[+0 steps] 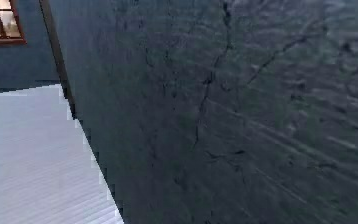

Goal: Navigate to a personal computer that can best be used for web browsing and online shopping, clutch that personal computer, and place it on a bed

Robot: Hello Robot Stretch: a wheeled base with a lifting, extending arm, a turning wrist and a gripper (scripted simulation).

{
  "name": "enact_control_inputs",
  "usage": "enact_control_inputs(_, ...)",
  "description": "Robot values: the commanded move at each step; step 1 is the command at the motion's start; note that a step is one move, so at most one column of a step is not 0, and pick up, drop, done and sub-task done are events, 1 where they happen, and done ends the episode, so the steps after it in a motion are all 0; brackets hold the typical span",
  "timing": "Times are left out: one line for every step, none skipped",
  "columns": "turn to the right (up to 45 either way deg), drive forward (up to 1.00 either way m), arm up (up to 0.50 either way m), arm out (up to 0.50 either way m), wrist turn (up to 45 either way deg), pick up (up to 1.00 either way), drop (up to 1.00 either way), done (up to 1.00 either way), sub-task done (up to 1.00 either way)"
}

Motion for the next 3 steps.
enact_control_inputs(-36.0, 0.0, 0.0, 0.0, 0.0, 0.0, 0.0, 0.0, 0.0)
enact_control_inputs(0.0, 1.0, 0.0, 0.0, 0.0, 0.0, 0.0, 0.0, 0.0)
enact_control_inputs(0.0, 1.0, 0.0, 0.0, 0.0, 0.0, 0.0, 0.0, 0.0)
